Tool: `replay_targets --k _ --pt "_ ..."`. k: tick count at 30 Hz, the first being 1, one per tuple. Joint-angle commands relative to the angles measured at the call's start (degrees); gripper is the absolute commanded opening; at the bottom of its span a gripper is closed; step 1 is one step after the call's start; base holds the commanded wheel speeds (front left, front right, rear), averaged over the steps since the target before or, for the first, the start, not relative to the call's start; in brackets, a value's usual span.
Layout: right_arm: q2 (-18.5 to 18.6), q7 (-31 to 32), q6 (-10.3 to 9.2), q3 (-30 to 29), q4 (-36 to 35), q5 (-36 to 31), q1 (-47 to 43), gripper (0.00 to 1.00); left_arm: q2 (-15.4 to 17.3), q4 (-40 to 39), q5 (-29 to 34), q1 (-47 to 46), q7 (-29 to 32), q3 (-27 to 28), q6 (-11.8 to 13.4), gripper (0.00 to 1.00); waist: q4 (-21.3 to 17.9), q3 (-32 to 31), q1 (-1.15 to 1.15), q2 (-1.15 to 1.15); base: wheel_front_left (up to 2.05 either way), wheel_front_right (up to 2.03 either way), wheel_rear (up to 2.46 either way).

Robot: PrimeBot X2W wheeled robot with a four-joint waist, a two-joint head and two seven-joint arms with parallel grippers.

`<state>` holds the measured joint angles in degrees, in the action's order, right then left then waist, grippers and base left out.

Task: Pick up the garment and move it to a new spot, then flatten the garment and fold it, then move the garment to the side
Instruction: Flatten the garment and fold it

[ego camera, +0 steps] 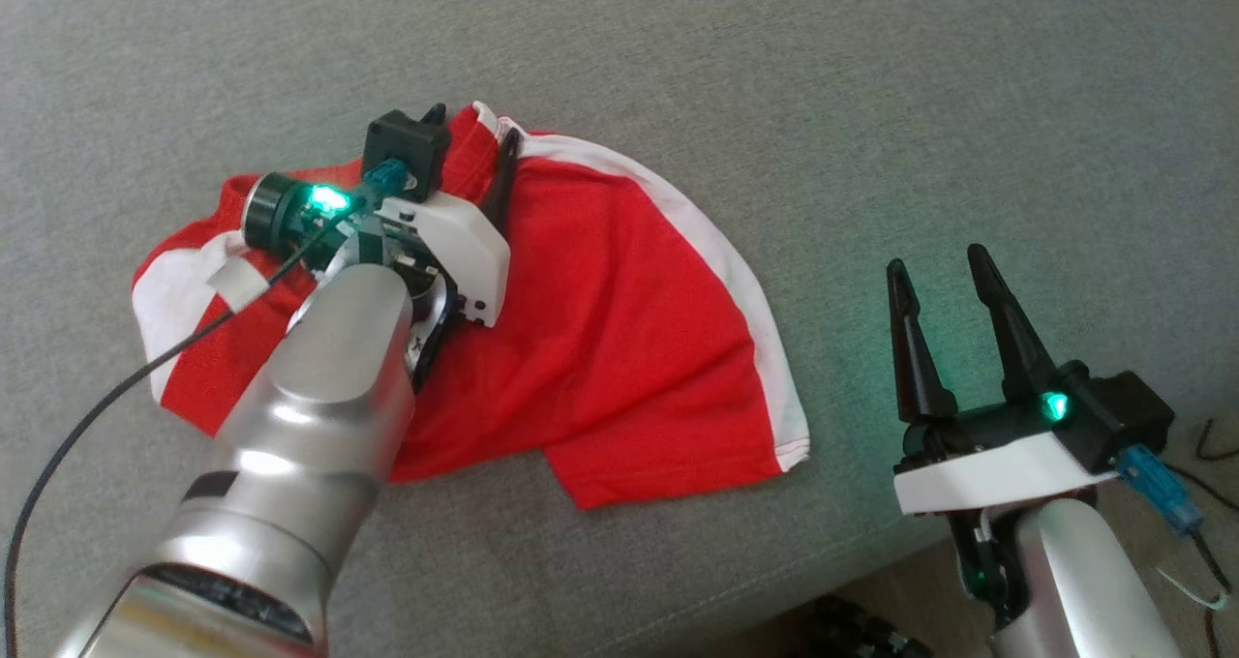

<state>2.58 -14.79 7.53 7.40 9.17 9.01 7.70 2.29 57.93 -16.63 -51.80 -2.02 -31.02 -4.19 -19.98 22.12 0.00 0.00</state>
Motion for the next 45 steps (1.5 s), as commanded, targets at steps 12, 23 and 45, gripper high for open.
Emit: replay_targets --k 12,23,45 --pt "0.30 -0.21 -0.04 1.43 -1.21 0.51 0.07 1.00 0.59 -3.64 -5.36 -3.43 -2.52 -5.32 -1.60 0.00 -0.96 -3.52 0.00 0.00 0.00 0.00 0.00" --pt "0.30 -0.21 -0.04 -0.21 -1.03 -0.35 -2.62 1.00 0.69 -17.75 -9.75 -14.71 -9.00 -6.37 0.45 0.00 3.32 -11.13 0.00 0.00 0.00 0.00 0.00" --pt "0.30 -0.21 -0.04 -3.67 0.11 -1.54 -2.90 1.00 12.46 -38.79 -19.07 30.41 -12.92 5.03 8.57 0.00 24.03 -10.21 0.00 0.00 0.00 0.00 0.00"
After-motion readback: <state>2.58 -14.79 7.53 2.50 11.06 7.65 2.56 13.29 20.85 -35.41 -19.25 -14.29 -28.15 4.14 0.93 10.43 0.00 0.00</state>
